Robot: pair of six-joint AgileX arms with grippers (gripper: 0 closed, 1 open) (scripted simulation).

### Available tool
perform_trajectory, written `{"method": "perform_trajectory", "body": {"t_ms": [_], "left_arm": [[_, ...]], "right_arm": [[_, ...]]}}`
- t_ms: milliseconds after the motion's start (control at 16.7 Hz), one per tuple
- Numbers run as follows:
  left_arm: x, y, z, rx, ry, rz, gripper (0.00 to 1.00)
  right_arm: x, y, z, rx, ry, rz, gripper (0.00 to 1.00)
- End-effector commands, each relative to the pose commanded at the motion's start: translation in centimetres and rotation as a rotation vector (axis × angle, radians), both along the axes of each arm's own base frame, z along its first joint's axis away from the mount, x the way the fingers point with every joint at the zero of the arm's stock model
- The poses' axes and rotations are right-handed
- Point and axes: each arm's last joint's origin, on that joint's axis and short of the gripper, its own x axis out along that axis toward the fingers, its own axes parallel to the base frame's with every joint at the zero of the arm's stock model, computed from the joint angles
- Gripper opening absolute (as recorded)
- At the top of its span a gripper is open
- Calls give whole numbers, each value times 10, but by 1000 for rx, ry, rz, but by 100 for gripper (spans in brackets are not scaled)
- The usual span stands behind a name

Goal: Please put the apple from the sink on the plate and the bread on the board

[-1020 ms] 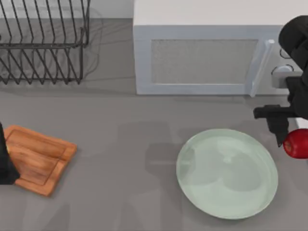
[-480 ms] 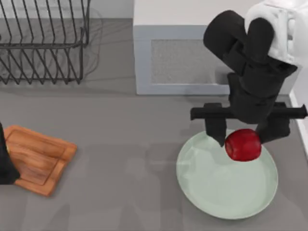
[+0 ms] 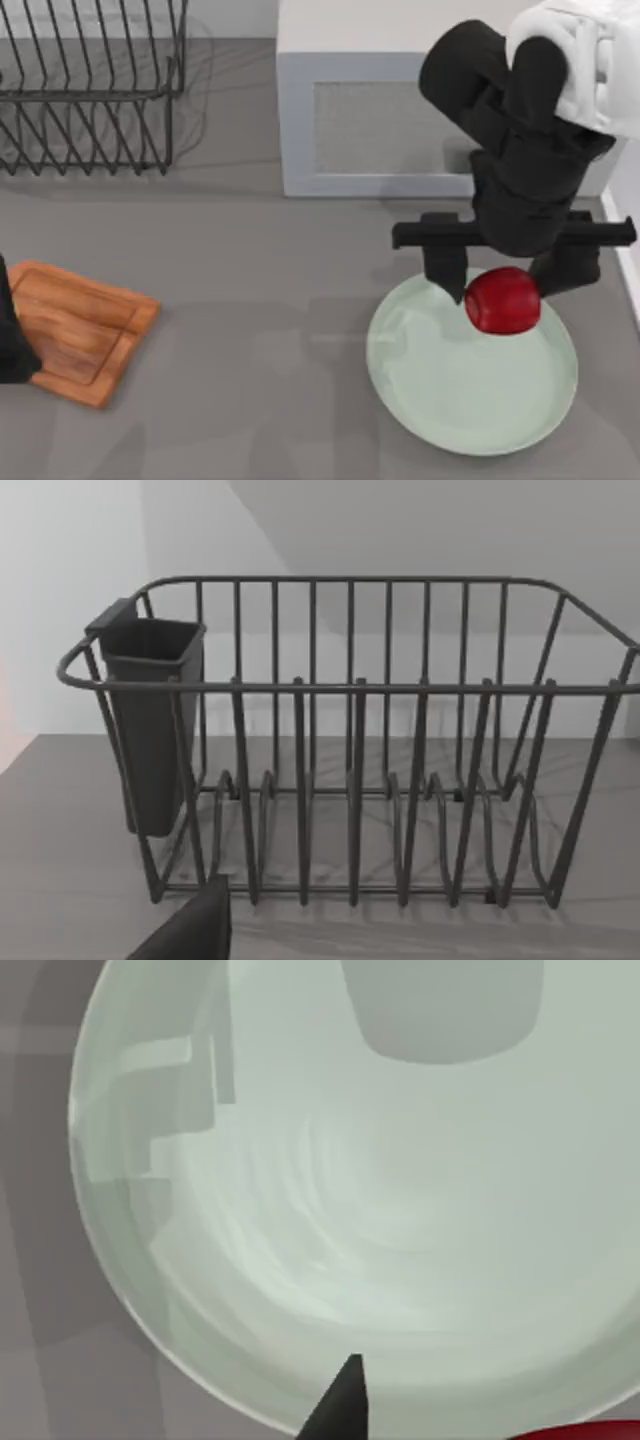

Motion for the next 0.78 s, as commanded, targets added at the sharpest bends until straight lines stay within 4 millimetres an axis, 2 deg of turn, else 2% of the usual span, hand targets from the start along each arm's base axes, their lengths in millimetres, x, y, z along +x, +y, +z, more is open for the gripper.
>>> {"method": "perform_trajectory", "body": {"t_ms": [600,780], "left_arm": [[0,0,0,0,0,0,100],[0,0,0,0,0,0,100]], "right_arm": [[0,0,0,0,0,0,98],[0,0,0,0,0,0,100]]}}
